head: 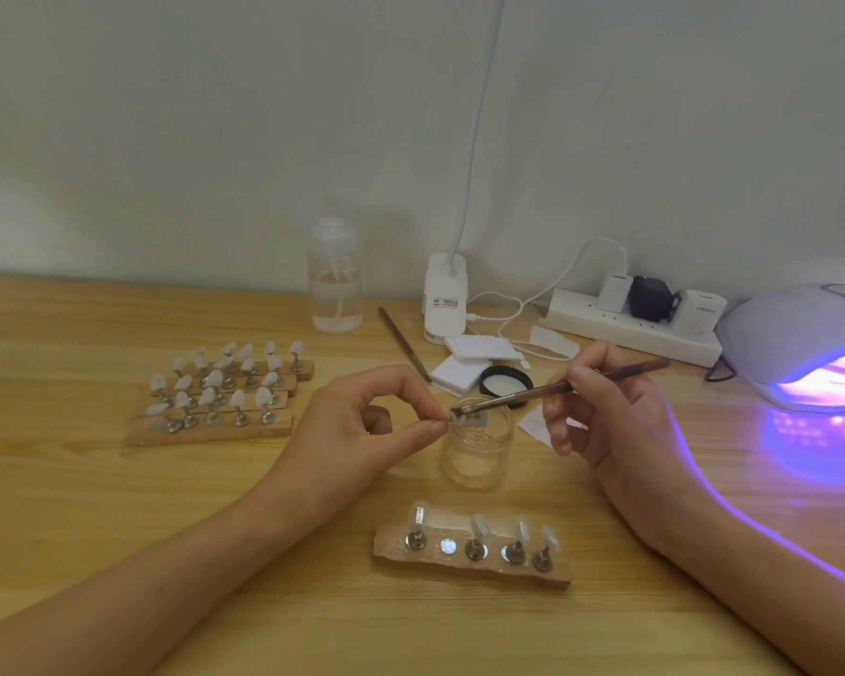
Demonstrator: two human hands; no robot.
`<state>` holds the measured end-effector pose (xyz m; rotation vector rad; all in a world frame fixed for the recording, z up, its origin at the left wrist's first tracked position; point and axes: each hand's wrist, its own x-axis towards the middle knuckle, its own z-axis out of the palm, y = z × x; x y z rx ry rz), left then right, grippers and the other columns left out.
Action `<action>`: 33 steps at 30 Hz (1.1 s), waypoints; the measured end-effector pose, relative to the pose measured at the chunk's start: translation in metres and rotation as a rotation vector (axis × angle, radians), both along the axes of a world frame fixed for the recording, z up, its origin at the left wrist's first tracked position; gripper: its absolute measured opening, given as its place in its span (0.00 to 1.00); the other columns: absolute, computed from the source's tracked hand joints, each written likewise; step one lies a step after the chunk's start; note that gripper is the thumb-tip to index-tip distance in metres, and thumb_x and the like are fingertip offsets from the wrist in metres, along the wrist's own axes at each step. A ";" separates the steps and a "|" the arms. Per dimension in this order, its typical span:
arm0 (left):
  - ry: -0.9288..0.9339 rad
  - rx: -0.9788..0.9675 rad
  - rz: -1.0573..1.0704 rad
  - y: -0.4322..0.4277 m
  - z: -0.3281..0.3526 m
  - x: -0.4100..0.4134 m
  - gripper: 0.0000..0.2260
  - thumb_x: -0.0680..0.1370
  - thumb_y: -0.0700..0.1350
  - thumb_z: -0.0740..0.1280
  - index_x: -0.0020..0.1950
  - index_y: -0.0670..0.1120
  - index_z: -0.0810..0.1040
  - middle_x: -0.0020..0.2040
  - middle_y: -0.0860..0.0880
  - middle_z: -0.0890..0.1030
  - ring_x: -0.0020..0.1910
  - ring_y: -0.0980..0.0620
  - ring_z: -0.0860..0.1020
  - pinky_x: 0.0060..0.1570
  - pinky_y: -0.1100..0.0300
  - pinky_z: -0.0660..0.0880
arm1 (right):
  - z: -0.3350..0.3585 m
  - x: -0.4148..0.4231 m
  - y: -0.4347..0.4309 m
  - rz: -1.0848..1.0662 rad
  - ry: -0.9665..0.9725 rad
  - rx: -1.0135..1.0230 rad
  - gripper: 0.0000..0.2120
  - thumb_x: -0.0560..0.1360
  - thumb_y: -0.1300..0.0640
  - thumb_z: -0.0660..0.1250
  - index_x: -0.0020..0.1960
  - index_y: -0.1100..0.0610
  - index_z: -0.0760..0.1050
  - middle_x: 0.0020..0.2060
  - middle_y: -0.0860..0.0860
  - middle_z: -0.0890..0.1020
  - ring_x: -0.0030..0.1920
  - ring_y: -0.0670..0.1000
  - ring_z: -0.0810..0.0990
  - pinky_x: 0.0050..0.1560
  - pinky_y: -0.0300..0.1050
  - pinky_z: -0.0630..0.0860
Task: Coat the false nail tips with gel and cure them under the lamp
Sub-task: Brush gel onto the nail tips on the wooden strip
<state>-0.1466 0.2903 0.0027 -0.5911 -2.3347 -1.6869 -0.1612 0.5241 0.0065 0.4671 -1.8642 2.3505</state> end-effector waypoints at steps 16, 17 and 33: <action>-0.006 0.005 -0.008 -0.001 -0.001 0.000 0.06 0.73 0.41 0.75 0.40 0.50 0.82 0.23 0.61 0.72 0.23 0.59 0.63 0.28 0.71 0.62 | 0.001 0.001 0.000 -0.018 0.012 0.017 0.08 0.79 0.60 0.64 0.40 0.58 0.71 0.30 0.54 0.78 0.29 0.49 0.76 0.28 0.39 0.73; -0.008 0.004 -0.007 -0.001 -0.001 -0.001 0.06 0.73 0.41 0.75 0.40 0.51 0.82 0.23 0.61 0.72 0.23 0.59 0.63 0.28 0.71 0.62 | 0.000 0.001 0.000 -0.034 0.008 0.031 0.09 0.79 0.60 0.64 0.40 0.57 0.72 0.30 0.54 0.78 0.29 0.49 0.76 0.28 0.39 0.73; -0.017 0.006 -0.008 0.000 -0.001 0.000 0.04 0.73 0.41 0.75 0.41 0.48 0.82 0.22 0.61 0.70 0.23 0.59 0.62 0.27 0.72 0.62 | 0.001 0.001 0.000 -0.032 0.006 0.037 0.09 0.78 0.58 0.63 0.39 0.55 0.73 0.30 0.54 0.78 0.29 0.49 0.77 0.28 0.39 0.74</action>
